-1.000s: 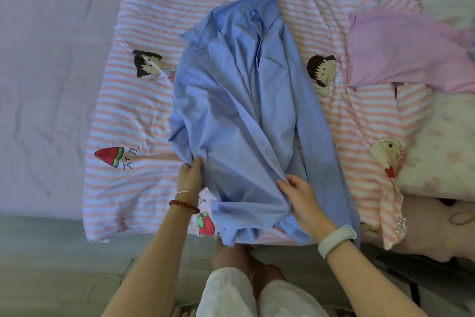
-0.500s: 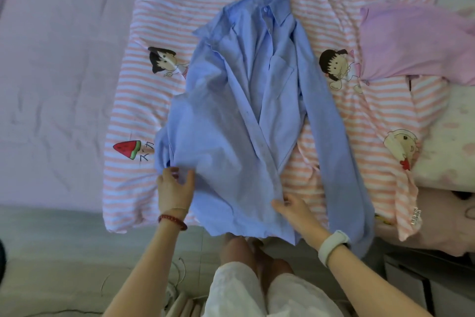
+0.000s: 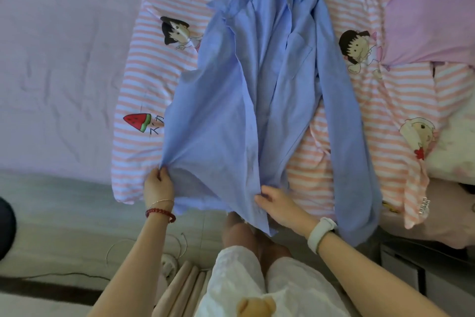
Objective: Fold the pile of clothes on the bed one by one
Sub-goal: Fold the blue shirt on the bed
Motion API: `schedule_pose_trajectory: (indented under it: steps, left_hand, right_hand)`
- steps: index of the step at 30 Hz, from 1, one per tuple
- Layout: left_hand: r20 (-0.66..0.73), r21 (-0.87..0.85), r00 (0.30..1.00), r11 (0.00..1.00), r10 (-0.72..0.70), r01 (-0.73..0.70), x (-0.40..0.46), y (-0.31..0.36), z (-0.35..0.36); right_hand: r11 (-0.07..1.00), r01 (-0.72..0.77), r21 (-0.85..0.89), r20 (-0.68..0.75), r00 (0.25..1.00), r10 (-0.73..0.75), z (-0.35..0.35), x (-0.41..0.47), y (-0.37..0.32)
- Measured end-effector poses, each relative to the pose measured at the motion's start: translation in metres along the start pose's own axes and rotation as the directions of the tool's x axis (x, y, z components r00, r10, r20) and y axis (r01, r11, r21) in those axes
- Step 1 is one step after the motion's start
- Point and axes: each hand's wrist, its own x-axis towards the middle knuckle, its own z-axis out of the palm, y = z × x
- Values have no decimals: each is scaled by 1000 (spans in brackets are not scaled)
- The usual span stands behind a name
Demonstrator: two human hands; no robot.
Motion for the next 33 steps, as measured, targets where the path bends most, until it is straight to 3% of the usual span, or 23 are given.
schedule_pose_trajectory:
  steps: [2, 4, 5, 7, 9, 12, 15, 17, 19, 22, 28, 30, 32, 33]
  left_hand:
    - [-59, 64, 996, 996, -64, 68, 10, -7, -6]
    - [-109, 90, 993, 994, -45, 55, 11, -5, -6]
    - [-125, 103, 992, 994, 34, -22, 7, -3, -3]
    - [-67, 128, 956, 952, 287, -277, -5, 3, 8]
    - [97, 120, 870, 863, 483, -492, -23, 10, 25]
    - [362, 111, 688, 704, 629, -702, -51, 23, 49]
    - [527, 164, 497, 491, 689, -855, -71, 34, 69]
    - [630, 226, 450, 406, 633, -886, -79, 39, 79]
    - [679, 306, 463, 354, 570, -884, -87, 43, 90]
    - [700, 408, 559, 394, 444, -824, -93, 42, 103]
    - [577, 598, 717, 395, 392, -697, -100, 60, 112]
    - [513, 642, 758, 406, 404, -651, -98, 68, 111]
    - [468, 569, 693, 414, 548, -711, -95, 73, 111]
    - [474, 471, 616, 410, 629, -781, -92, 73, 113]
  right_hand:
    - [1000, -25, -12, -81, 996, 24, 4, 5, 6]
    - [997, -51, 55, -331, 941, 66, 1, 6, 7]
    - [996, -51, 79, -478, 874, 83, -3, 6, 9]
    - [984, -35, 177, -621, 772, 139, -11, 11, 13]
    - [974, -57, 220, -573, 800, 176, -16, 17, 15]
    - [996, -66, 66, -519, 850, 91, -14, 28, 19]
    - [998, 30, 51, -633, 774, 9, -26, 20, 16]
    - [992, 67, 110, -754, 655, 39, -45, 5, 23]
    - [986, 65, 152, -828, 553, 91, -69, -9, 39]
    - [985, 13, 174, -863, 484, 146, -99, -26, 60]
    - [974, -155, 168, -833, 505, 224, -123, -24, 80]
    - [980, -175, 97, -868, 467, 170, -116, -21, 76]
    - [971, -197, -137, -905, 423, -42, -100, -18, 71]
    - [942, -181, -284, -892, 411, -190, -91, -15, 68]
